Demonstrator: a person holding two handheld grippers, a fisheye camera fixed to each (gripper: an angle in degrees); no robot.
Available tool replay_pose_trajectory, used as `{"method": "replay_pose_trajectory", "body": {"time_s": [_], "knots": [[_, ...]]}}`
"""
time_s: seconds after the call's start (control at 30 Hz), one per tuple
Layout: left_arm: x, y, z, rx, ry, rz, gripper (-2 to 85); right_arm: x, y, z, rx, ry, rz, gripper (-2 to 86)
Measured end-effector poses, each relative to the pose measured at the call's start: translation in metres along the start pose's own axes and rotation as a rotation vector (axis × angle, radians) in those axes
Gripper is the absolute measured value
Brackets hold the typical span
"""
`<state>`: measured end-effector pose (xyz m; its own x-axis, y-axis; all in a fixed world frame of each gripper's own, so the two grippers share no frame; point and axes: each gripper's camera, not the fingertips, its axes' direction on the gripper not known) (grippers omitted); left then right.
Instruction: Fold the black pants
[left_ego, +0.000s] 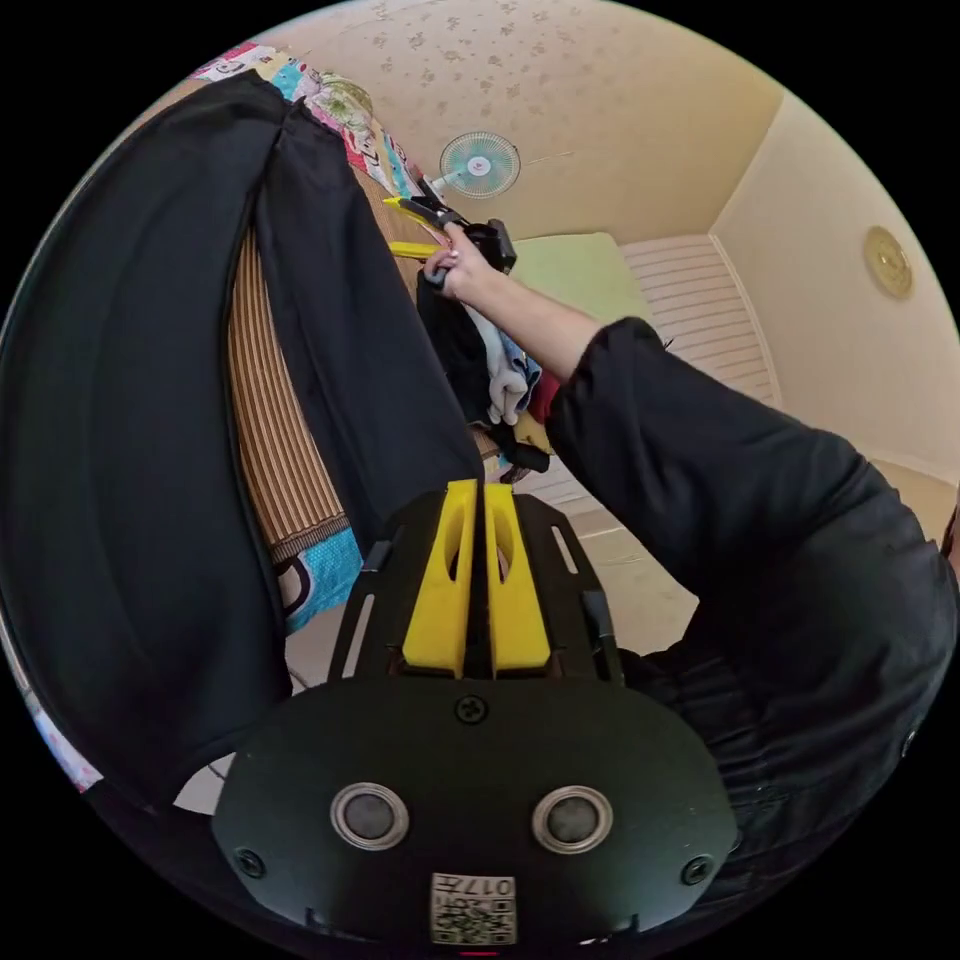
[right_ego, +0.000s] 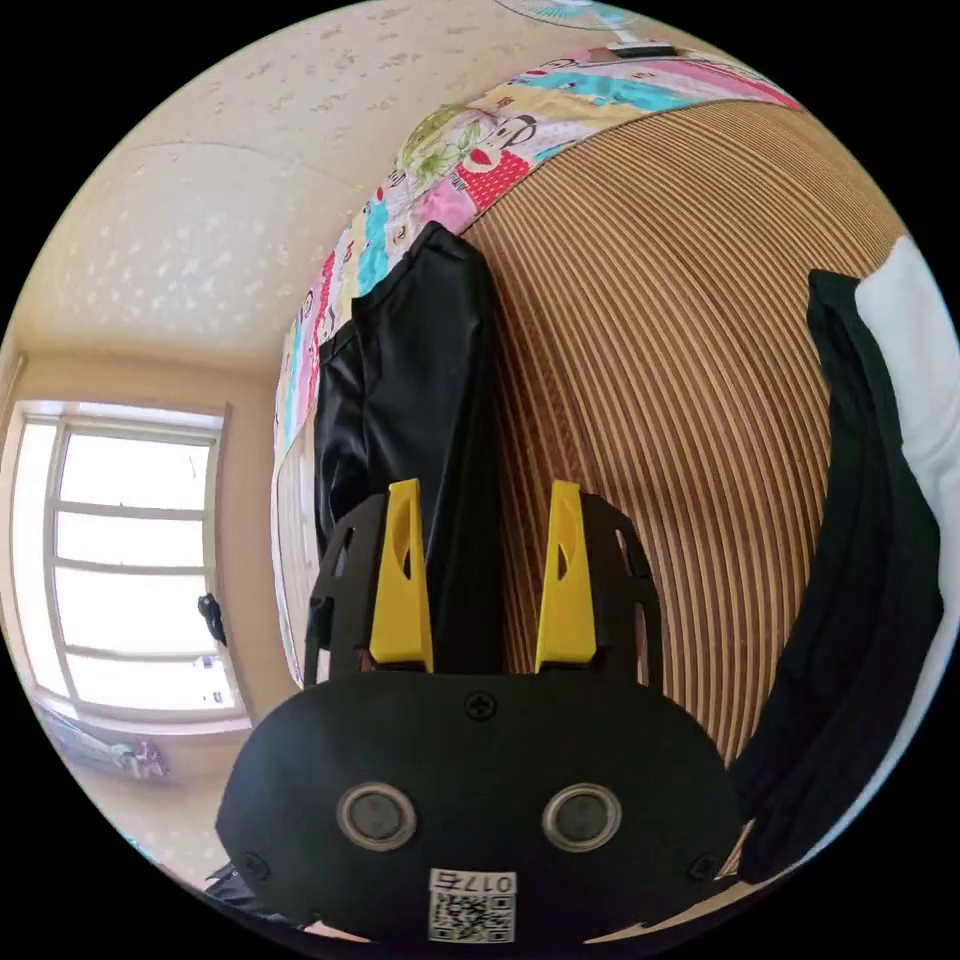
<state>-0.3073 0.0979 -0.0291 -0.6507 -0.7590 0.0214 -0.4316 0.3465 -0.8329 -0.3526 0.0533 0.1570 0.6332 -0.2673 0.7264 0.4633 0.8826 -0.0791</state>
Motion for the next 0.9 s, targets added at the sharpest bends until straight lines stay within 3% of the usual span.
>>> {"method": "replay_pose_trajectory", "body": {"time_s": [0.13,0.3,0.4,0.5,0.6,0.73,0.83,0.9], "knots": [[-0.017,0.012,-0.031,0.043,0.02,0.047,-0.8,-0.02,-0.027,0.022,0.097,0.053,0.054,5.2],[-0.038,0.037,-0.064,0.137,0.038,0.045,-0.8,-0.205,-0.024,0.093,0.122,0.469,-0.396,3.1],[-0.039,0.055,-0.104,0.29,0.046,0.035,-0.7,-0.294,0.006,0.121,0.207,0.365,-0.563,3.1],[-0.037,0.077,-0.14,0.384,-0.01,0.019,-0.5,-0.343,0.021,0.157,0.141,0.168,-0.62,3.6],[-0.04,0.103,-0.161,0.424,-0.153,-0.063,0.4,-0.351,0.031,0.193,0.018,0.008,-0.658,4.8],[-0.063,0.12,-0.161,0.302,-0.323,-0.255,4.3,-0.312,0.058,0.197,-0.047,-0.072,-0.57,8.3],[-0.06,0.13,-0.171,0.41,-0.281,-0.234,4.9,-0.265,0.117,0.167,-0.052,-0.087,-0.617,9.3],[-0.061,0.127,-0.173,0.427,-0.238,-0.222,6.7,-0.216,0.176,0.138,-0.042,0.007,-0.618,9.7]]}}
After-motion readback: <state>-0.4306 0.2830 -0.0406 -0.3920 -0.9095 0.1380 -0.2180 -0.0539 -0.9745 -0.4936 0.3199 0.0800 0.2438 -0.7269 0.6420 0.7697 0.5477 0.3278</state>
